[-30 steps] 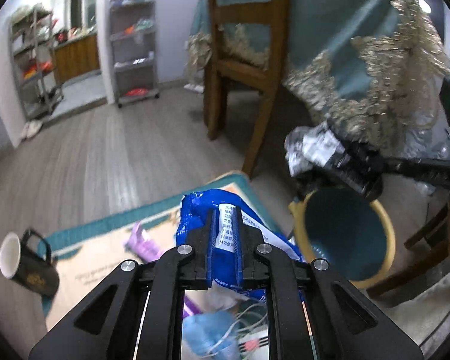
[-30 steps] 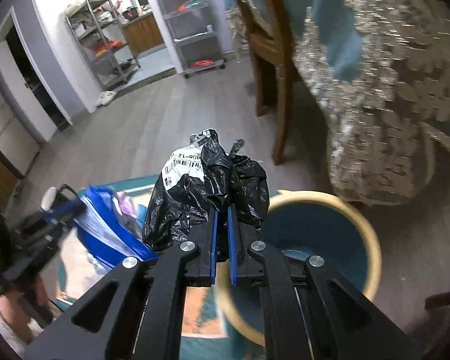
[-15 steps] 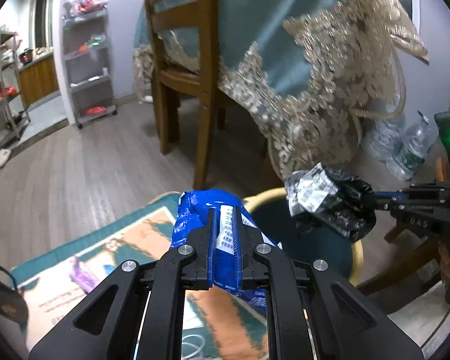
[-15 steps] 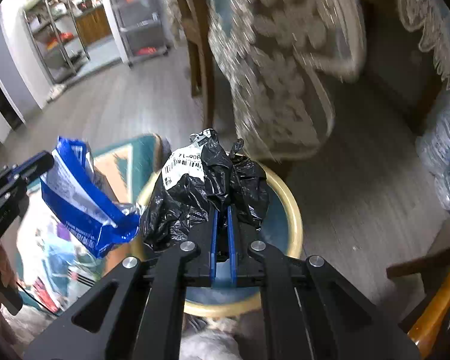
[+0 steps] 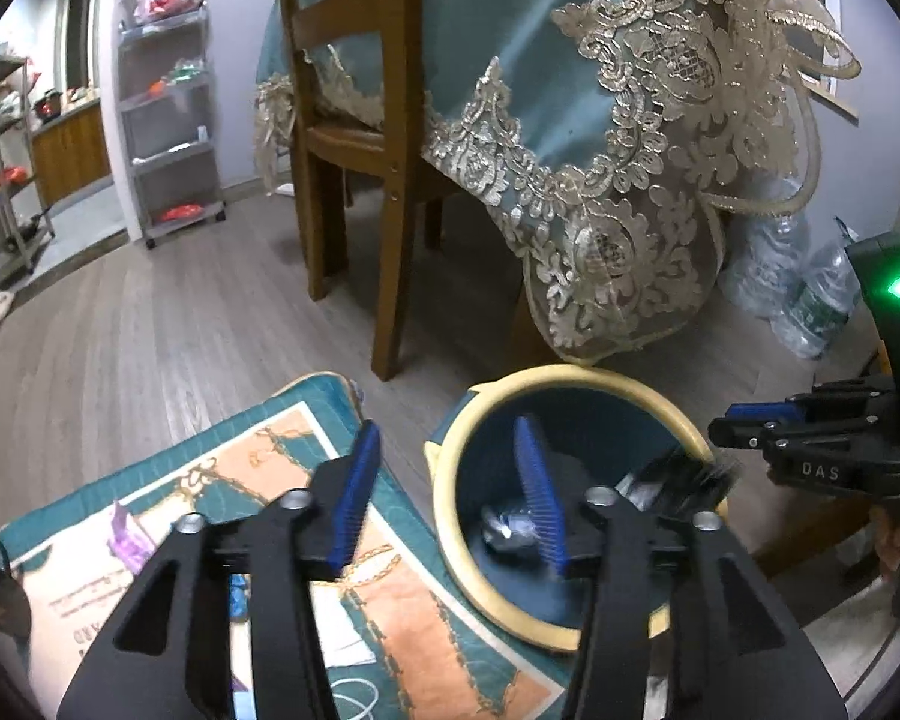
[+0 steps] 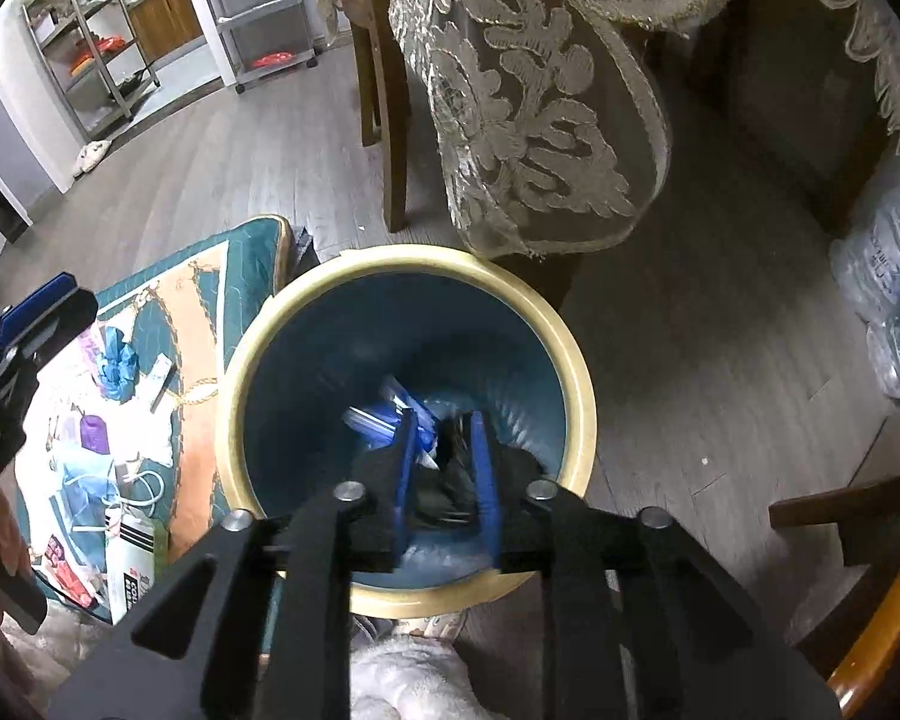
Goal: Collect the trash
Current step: 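Release the blue wipes packet into the bin with the left tool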
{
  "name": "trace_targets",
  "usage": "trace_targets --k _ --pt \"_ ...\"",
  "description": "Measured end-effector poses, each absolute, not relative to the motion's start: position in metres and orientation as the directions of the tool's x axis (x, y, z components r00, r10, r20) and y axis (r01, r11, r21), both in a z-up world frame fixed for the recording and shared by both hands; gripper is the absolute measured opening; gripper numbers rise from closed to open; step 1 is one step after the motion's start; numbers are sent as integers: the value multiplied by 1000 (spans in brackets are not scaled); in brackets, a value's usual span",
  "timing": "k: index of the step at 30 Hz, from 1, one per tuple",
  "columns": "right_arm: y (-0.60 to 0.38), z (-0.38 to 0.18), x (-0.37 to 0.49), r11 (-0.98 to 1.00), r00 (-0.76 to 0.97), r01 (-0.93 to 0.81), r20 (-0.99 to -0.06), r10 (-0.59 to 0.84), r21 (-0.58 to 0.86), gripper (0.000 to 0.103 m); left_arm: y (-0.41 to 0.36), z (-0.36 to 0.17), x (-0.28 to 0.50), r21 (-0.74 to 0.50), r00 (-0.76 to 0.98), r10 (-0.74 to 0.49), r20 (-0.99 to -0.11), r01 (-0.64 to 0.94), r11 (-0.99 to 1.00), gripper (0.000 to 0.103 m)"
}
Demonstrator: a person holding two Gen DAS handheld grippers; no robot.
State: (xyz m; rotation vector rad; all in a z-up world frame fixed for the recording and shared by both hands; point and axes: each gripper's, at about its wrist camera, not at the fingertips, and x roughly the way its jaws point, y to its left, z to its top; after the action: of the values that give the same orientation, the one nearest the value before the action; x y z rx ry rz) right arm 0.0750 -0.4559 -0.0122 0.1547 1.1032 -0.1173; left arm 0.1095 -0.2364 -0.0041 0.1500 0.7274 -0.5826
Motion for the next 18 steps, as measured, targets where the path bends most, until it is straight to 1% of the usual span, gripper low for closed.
trace_targets --k 1,2,3,4,5,6,7,9,12,18 --pt "-455 -11 75 983 452 171 -892 -19 66 30 -235 -3 109 -69 599 -450 -663 550 833 56" --pt "-454 -9 75 983 456 169 -890 -19 65 36 -234 -2 109 -68 601 -448 -662 548 834 61" --pt "-453 -9 76 984 458 167 -889 -19 65 40 -232 -2 108 -66 602 -447 -662 546 835 64" --pt "-453 -8 77 984 461 165 -887 -19 65 42 -231 -1 108 -64 604 -446 -660 546 835 70" --pt "-451 -7 78 985 464 162 -886 -18 65 46 -230 0 107 -61 606 -444 -660 545 836 78" --pt "-450 -6 78 985 466 161 -884 -17 66 52 -229 0 107 -55 609 -438 -661 543 838 83" --pt "-449 -5 79 985 470 160 -882 -16 68 56 -228 0 105 -42 616 -427 -662 537 842 91" --pt "-446 -1 78 985 486 158 -874 -14 72 68 -226 0 103 -8 634 -400 -662 527 850 94" --pt "-438 5 79 986 508 148 -861 -13 72 77 -222 -2 100 44 648 -351 -677 511 858 95" --pt "-419 21 74 989 572 125 -820 -8 77 86 -199 -2 97 58 654 -308 -691 475 878 96"
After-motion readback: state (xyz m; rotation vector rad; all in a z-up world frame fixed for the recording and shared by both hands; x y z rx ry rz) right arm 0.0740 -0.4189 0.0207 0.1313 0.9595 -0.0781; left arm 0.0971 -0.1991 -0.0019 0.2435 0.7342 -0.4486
